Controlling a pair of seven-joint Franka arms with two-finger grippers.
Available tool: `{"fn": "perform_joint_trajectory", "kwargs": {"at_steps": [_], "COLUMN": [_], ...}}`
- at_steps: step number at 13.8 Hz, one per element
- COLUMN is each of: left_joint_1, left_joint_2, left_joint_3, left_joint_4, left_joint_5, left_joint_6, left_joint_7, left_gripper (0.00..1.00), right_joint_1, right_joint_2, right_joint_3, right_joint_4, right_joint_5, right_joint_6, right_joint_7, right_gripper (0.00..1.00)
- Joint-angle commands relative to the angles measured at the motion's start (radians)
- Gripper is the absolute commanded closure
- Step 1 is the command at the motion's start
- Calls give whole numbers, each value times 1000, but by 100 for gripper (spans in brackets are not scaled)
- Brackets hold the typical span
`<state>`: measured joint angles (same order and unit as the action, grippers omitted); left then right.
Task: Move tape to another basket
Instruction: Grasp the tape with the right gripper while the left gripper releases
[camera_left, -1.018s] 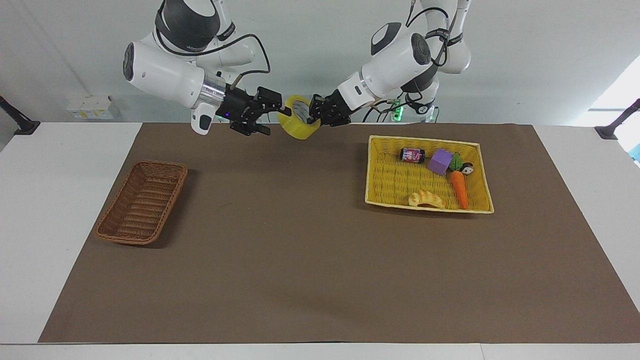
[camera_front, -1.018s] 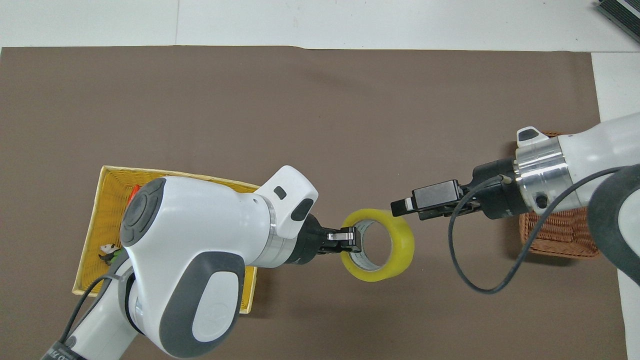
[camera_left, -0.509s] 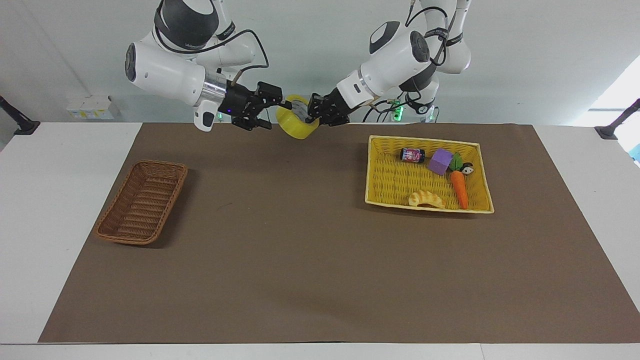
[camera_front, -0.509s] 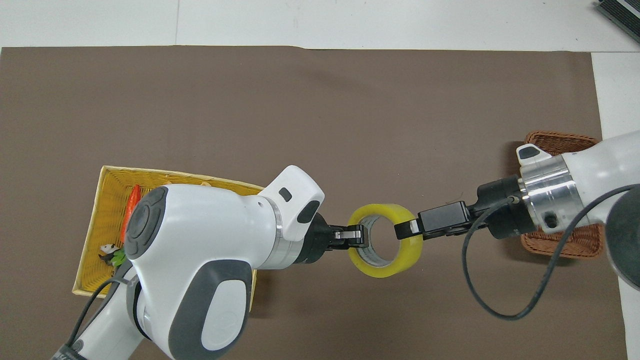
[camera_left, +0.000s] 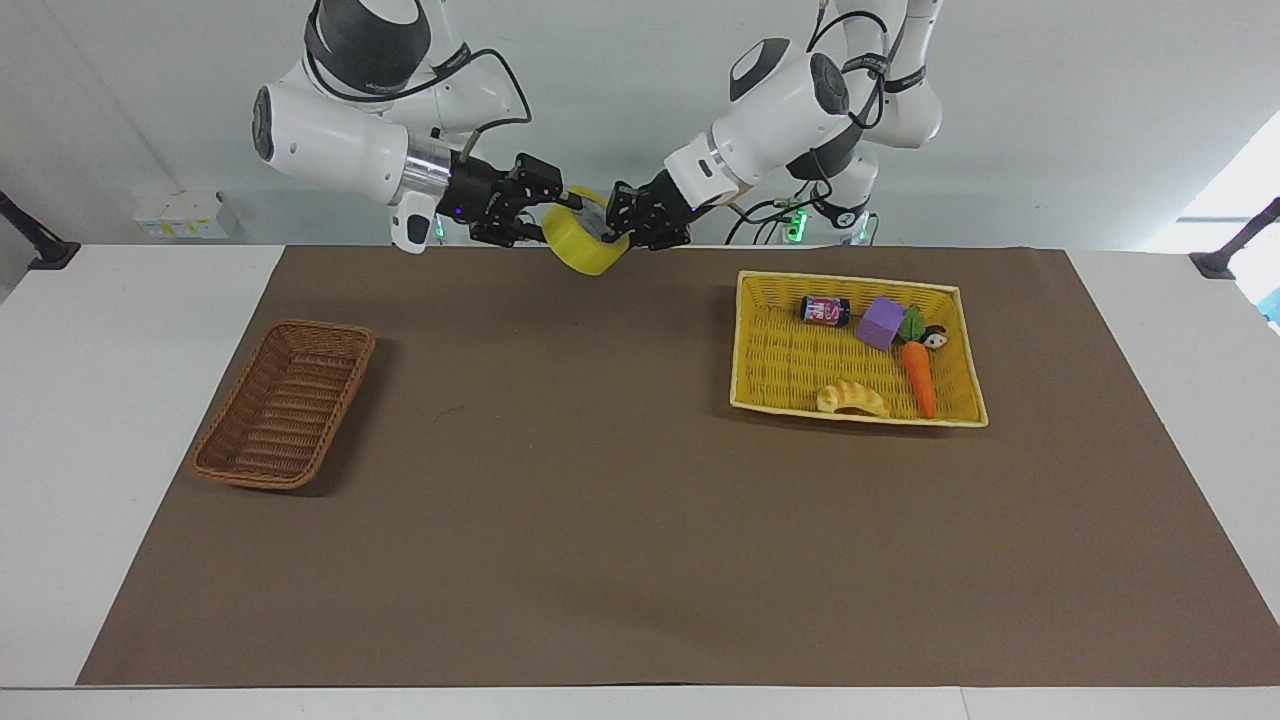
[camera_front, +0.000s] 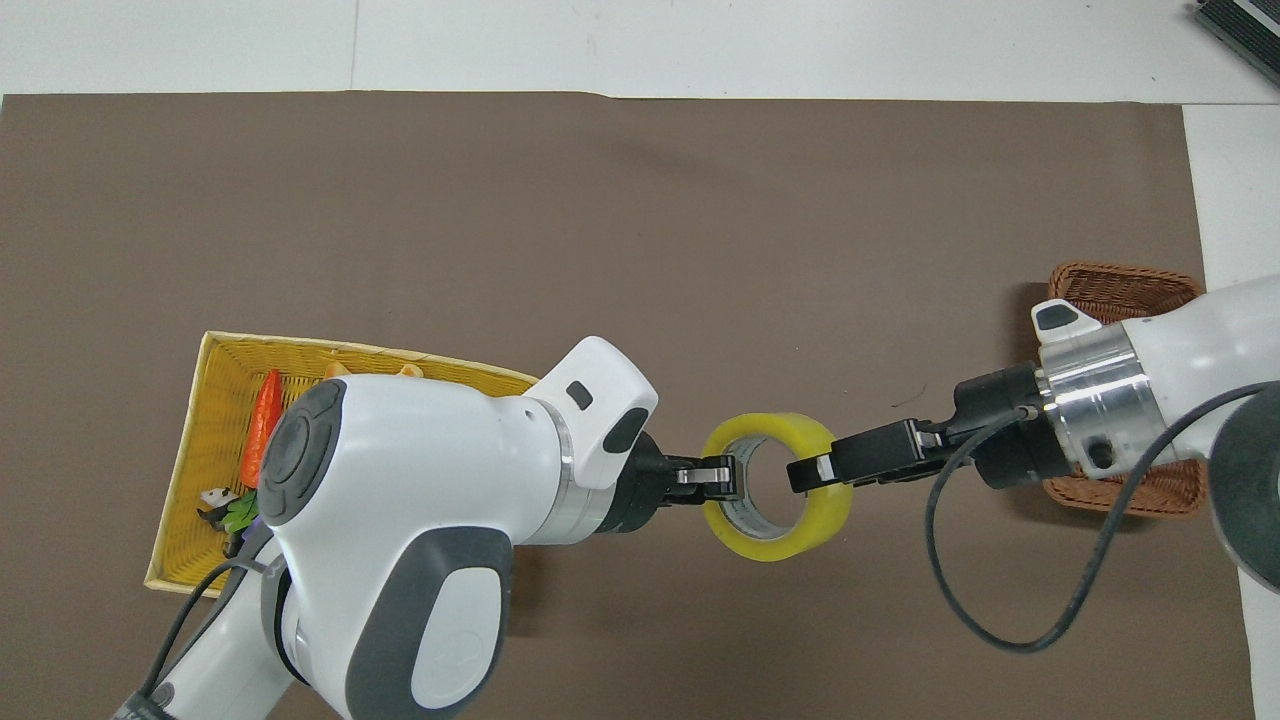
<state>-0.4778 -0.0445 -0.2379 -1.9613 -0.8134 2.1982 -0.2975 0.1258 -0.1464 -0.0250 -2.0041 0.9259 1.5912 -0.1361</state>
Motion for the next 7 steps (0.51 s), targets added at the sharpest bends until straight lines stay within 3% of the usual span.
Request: {"fn": "perform_joint_trajectory", "kwargs": {"at_steps": [1, 3, 5, 6, 7], "left_joint_1": [-12, -12, -12, -10, -5], "left_joint_2": [2, 2, 3, 0, -9], "left_joint_3": [6, 6, 8, 8, 8], "left_joint_4": [19, 19, 22, 24, 24], "left_joint_5": [-39, -47, -38, -38, -41], "left_joint_6": [14, 12, 12, 5, -3], "left_joint_7": [-6, -6, -9, -12, -26], "left_gripper": [100, 100, 21, 0, 0], "right_joint_1": [0, 0, -2, -3, -8], "right_joint_2": [-21, -3, 33, 44, 51], "right_joint_3": [2, 2, 1, 0, 2], "right_joint_4": [-24, 1, 60, 82, 94], "right_joint_5": [28, 13, 2, -9, -16], "right_joint_6": [21, 21, 16, 15, 12], "right_joint_7": [10, 42, 43, 56, 73], "right_gripper": [100, 100, 100, 100, 100]}}
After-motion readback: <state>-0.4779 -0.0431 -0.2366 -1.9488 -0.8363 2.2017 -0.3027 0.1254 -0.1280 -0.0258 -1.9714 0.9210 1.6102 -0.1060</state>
